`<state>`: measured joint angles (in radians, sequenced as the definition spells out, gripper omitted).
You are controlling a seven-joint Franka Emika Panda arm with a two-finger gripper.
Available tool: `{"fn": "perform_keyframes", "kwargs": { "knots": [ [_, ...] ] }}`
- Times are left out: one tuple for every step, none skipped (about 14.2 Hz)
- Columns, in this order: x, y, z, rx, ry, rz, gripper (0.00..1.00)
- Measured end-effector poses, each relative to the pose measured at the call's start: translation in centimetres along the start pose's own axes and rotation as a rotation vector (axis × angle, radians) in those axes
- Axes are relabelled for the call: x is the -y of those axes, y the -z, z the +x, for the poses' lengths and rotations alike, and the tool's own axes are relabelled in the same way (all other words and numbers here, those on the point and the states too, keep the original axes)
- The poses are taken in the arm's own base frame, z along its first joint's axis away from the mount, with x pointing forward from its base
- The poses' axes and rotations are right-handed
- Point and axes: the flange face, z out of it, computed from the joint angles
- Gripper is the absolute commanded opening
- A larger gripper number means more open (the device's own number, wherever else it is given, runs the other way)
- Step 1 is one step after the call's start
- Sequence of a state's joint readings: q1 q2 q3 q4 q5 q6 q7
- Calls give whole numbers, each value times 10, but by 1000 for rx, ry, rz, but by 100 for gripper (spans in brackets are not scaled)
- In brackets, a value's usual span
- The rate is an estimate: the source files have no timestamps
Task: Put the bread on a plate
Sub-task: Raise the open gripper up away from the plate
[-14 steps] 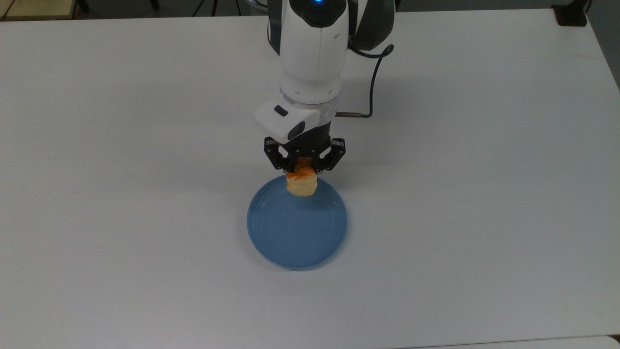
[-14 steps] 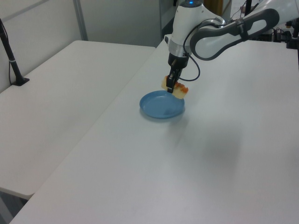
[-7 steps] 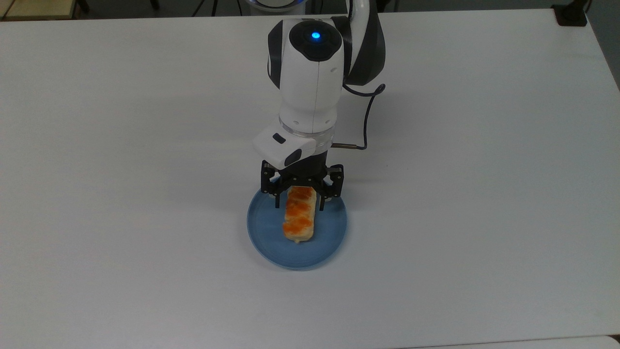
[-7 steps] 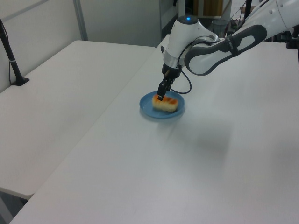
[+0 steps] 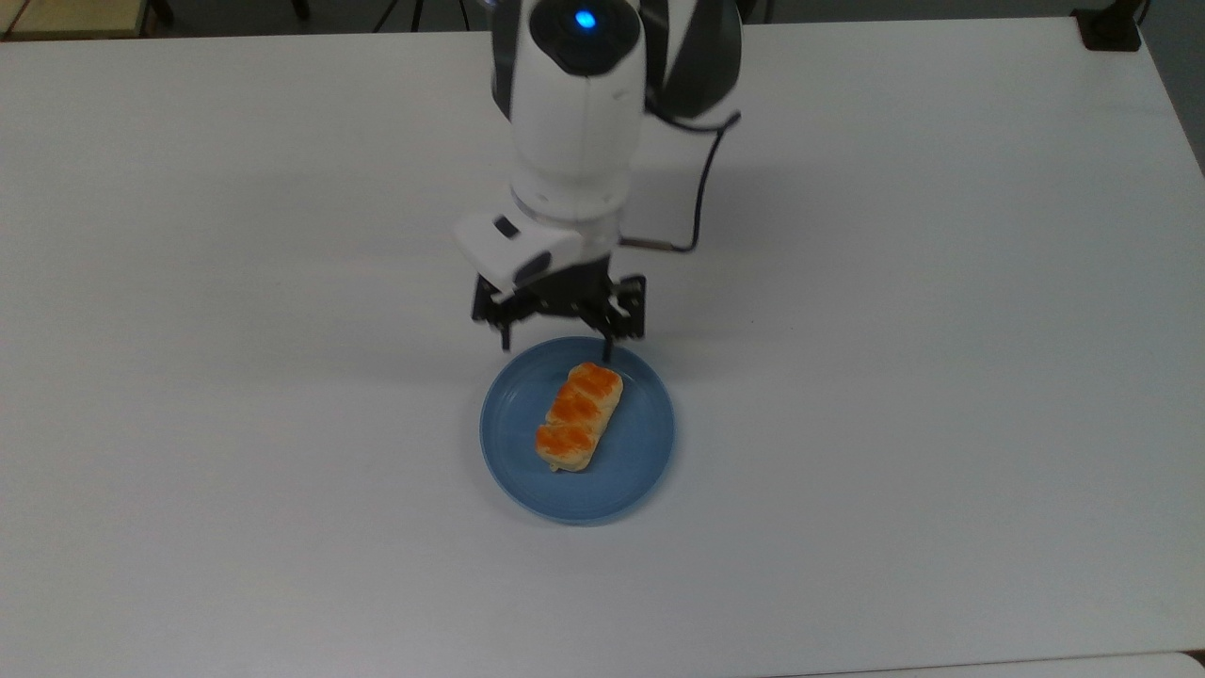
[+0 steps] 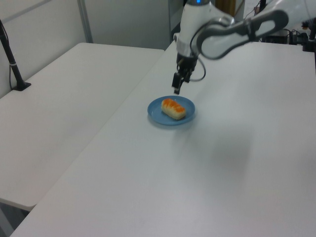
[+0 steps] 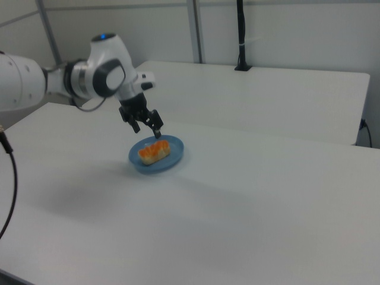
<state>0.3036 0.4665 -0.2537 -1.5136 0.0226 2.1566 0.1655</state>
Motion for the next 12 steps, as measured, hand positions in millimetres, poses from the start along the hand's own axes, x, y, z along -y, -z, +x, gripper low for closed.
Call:
{"fn": "perform_keyframes", "kwargs": {
  "knots": [
    [-14, 22, -5, 47, -17, -1, 100],
    [-29, 49, -13, 93, -29, 3, 100],
    [-46, 79, -23, 137, -26, 14, 100],
    [-60, 106, -35, 180, -7, 29, 100],
    [-69, 121, -42, 203, 2, 38, 100],
    [-81, 143, -52, 225, 5, 44, 100],
    [-94, 160, -60, 233, -2, 46, 100],
    [-102, 171, -64, 230, -10, 48, 100],
    [-115, 183, -69, 216, -27, 50, 100],
    [-126, 192, -73, 205, -44, 52, 100],
    [-132, 196, -75, 199, -54, 53, 100],
    [-138, 199, -76, 195, -64, 53, 100]
  ]
}}
